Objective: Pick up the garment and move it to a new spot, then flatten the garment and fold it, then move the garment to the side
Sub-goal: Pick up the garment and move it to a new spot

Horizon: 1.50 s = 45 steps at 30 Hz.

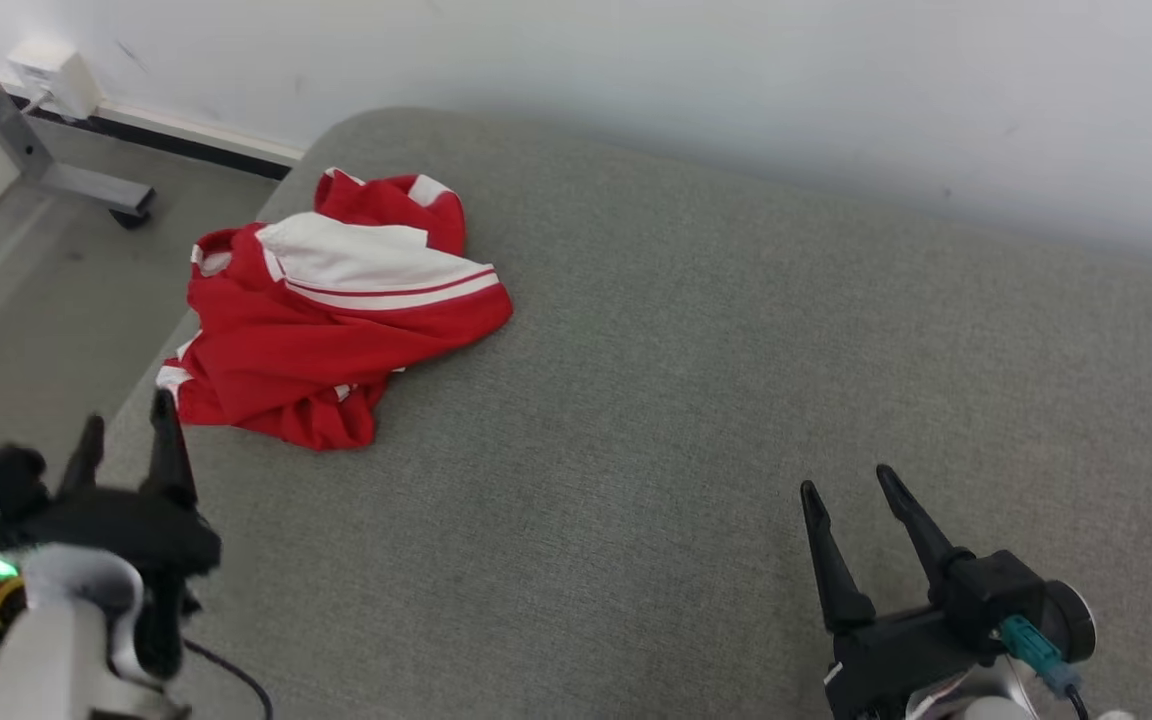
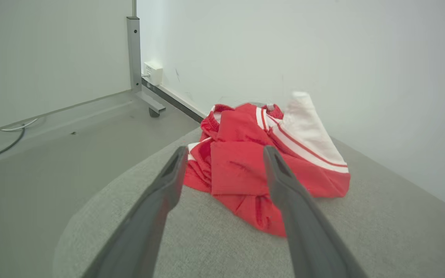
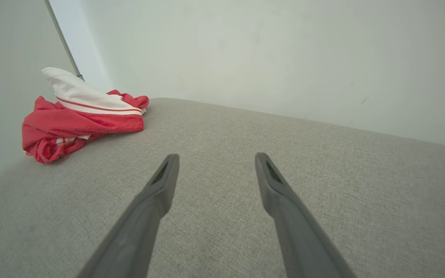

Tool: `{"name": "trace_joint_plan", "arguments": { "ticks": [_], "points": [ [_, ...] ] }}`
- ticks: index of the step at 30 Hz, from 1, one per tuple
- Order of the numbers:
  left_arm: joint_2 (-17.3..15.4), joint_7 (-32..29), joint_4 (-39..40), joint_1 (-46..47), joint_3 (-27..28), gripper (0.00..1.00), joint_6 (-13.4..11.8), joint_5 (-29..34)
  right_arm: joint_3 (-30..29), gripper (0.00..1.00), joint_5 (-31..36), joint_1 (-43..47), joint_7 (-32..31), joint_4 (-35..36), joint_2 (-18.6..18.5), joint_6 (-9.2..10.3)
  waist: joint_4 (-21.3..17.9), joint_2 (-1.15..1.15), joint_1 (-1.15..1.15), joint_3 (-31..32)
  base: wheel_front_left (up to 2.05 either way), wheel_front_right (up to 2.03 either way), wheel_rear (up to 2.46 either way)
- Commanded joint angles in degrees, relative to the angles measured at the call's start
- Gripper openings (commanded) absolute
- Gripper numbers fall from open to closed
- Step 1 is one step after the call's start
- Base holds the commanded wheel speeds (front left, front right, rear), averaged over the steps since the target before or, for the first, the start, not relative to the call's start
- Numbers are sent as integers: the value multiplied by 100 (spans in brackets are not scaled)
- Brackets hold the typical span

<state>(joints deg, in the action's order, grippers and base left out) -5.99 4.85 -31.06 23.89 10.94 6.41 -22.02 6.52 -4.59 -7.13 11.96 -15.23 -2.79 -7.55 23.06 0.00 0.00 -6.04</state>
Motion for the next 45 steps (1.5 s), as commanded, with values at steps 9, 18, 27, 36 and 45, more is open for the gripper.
{"name": "trace_joint_plan", "arguments": {
  "ticks": [9, 18, 27, 36, 45],
  "points": [
    [-1259, -2354, -729, 2056, 237, 100, 75, -1029, 420, 100, 81, -812, 19, 250, -16, 12, -1299, 0, 0, -1537, 0, 0, 0],
    [-1949, -3737, -942, 2444, 719, 100, -667, -1409, 764, 100, -195, -1079, 215, 149, -15, 12, -1955, 0, 0, -1860, 0, 0, 0],
    [-2284, -4811, -465, 1790, 624, 100, -1391, -1151, 838, 100, -342, -1100, 312, 42, -11, 12, -2330, 0, 0, -1876, 0, 0, 0],
    [-2325, -5122, 308, 1232, 495, 0, -1559, -1051, 771, 100, -425, -937, 327, -44, -12, 12, -2285, 0, 0, -1505, 0, 0, 0],
    [-2299, -5009, 1134, 1422, 501, 0, -1241, -1285, 760, 100, -593, -768, 319, -117, -12, 12, -2083, 0, 0, -870, 0, 0, 0]
  ]
}}
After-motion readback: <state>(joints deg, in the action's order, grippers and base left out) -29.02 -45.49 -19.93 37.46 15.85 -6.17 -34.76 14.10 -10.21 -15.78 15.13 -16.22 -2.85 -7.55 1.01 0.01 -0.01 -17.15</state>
